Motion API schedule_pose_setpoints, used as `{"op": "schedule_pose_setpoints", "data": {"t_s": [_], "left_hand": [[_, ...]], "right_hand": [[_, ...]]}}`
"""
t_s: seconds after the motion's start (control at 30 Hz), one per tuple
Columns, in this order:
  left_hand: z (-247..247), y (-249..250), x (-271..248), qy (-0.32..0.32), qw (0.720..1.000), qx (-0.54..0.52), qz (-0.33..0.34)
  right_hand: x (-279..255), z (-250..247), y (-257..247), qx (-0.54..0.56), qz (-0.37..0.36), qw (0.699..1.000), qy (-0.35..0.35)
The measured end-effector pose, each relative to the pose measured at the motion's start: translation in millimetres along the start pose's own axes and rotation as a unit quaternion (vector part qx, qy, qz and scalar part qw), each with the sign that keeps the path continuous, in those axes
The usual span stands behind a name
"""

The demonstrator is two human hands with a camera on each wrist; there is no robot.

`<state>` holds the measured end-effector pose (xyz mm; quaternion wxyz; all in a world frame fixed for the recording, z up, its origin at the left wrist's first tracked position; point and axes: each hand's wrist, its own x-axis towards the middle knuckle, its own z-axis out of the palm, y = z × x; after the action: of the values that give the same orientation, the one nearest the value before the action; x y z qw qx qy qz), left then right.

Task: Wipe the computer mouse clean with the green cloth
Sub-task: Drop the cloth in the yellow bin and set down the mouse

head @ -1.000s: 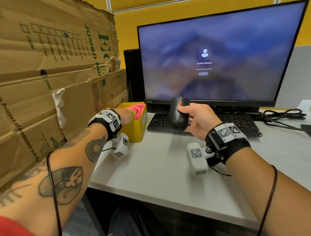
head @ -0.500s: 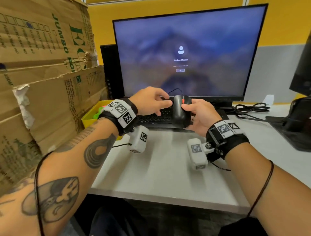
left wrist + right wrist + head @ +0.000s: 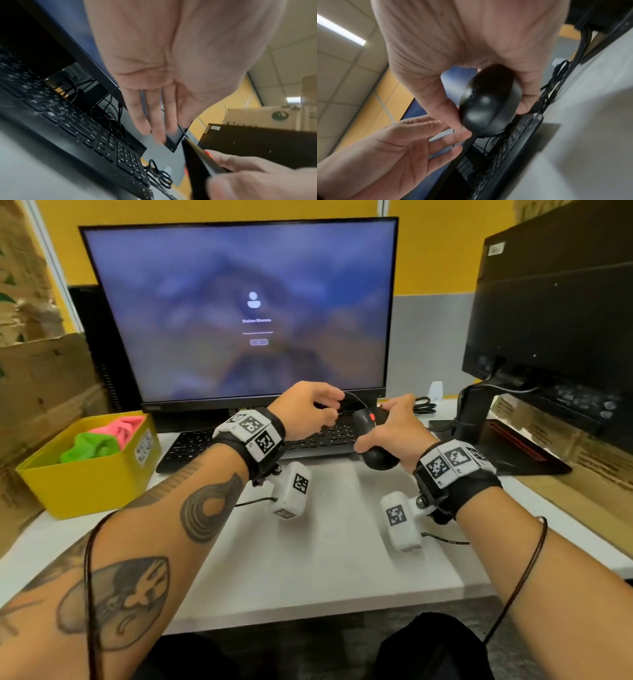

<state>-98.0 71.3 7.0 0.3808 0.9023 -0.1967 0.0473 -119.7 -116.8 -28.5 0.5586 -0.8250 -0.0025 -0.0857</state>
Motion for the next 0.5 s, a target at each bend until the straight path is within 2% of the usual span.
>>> {"op": "schedule_pose_setpoints", "data": {"t_s": [0.1,0.23,0.33,0.43,0.5], "left_hand": [[9.3,8.4,11.5,0.031,0.997,0.074,0.012],[30.5,9.9,30.5,-0.025,0.997,0.069,0.001],[50.4,9.0,42.6,-0.059,0.995,0.070,-0.039],[68.0,6.5,56.9,-0.090,0.993,0.007,-0.082],[77.1,2.2,71.0,-0.080,0.990,-0.046,-0.110]], "right_hand": [[3.6,-20.3,10.5,-0.050,0.018,0.999,0.004],[9.3,-36.6,21.5,-0.064,0.022,0.998,0.003],[15.3,-46.9,28.9,-0.068,0.029,0.997,0.011],[25.5,-54.8,37.3,-0.072,0.042,0.996,0.040],[33.6,-57.6,43.6,-0.088,0.047,0.993,0.056]]}}
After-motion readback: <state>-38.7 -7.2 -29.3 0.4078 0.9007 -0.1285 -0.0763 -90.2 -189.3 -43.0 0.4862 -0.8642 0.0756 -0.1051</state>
